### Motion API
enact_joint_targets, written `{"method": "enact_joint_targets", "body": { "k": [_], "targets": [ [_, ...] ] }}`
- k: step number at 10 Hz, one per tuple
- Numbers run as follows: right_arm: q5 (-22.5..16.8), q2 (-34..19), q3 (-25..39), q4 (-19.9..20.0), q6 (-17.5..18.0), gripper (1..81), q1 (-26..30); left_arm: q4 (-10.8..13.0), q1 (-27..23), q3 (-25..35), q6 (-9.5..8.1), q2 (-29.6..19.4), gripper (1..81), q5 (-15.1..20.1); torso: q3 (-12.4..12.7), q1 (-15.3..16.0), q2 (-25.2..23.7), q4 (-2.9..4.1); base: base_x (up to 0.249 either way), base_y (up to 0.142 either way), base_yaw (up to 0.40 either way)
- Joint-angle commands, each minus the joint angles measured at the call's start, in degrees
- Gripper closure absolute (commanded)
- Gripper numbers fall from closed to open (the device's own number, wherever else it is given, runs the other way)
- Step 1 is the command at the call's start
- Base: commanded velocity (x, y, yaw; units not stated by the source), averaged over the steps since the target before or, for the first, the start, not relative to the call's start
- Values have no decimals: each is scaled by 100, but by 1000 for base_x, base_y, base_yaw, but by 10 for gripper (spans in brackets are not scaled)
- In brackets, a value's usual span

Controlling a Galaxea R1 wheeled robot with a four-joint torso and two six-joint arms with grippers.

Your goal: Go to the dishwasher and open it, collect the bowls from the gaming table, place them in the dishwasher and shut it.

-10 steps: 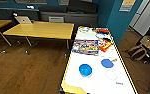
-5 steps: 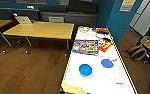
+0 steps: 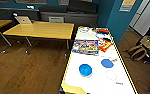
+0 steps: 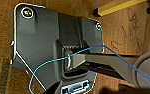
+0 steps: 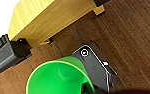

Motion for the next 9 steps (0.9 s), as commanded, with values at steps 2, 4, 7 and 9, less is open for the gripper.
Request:
{"method": "enact_joint_targets", "body": {
  "k": [2, 4, 7, 9],
  "targets": [
    [141, 476, -250, -470, -42, 811, -464, 16, -294, 989, -29, -788, 10, 58, 0, -2, 0, 0, 0, 0, 0],
    [344, 740, -445, -585, -34, 811, -641, -37, -531, 1359, -64, -974, 10, 93, 0, -2, 0, 0, 0, 0, 0],
    [300, 942, -506, -664, -25, 811, -606, -766, -1338, 1701, -582, -1053, 10, 814, 0, -4, 0, 0, 0, 0, 0],
    [291, 1108, -646, -673, -34, 811, -605, -1091, -1787, 2095, -591, -1289, 10, 1025, 0, -4, 0, 0, 0, 0, 0]
  ]
}}
